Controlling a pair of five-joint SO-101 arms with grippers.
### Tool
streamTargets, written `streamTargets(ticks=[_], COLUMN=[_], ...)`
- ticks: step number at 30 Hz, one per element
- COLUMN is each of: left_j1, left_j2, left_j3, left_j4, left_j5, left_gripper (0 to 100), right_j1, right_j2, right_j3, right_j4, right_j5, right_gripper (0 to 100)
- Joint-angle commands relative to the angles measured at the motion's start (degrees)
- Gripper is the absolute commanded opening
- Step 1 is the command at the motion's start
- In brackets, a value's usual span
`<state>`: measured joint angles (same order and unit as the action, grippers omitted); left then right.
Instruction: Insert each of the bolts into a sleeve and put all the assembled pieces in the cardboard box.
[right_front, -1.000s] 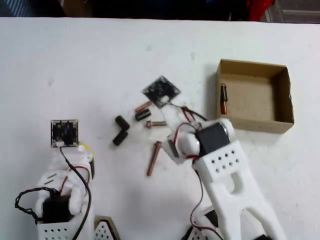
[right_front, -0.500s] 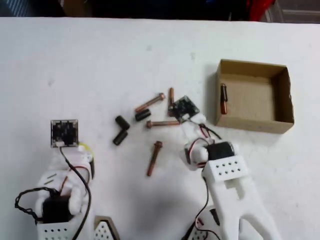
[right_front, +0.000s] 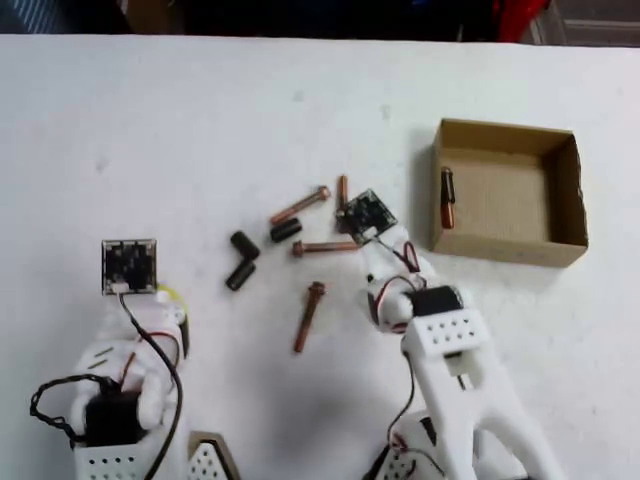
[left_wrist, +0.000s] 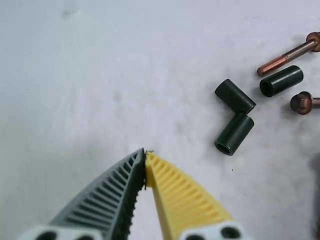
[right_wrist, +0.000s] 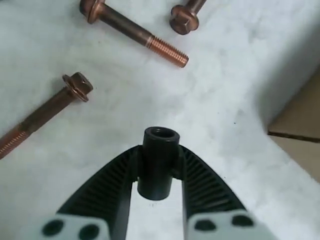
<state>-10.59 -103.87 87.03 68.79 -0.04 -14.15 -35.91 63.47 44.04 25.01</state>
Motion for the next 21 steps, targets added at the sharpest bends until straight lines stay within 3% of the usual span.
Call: streamTargets(ticks=[1,9,18,21], left_j1=[-0.31,-0.31,-0.22,-0.22], left_j2=[-0.48,-0.48,-0.48,-0.48], left_j3=[-0.35,-0.35,-0.35,-0.35], left_j4=[-1.85,-1.85,-1.76,-1.76], left_j5=[-0.53,-0.53,-0.53,-0.53], left_gripper=[2,2,2,2], right_j1=[4.09,3.82,3.91,3.91], right_j2=[6.55,17.54,18.86,18.86], right_j3=[-5.98,-9.76,-9.76,-9.76], right_j4=[-1.8,-4.88,-4.44,-3.91], right_j5=[0.44,0.53,4.04,4.22], right_gripper=[1.8,2.2,2.2,6.7])
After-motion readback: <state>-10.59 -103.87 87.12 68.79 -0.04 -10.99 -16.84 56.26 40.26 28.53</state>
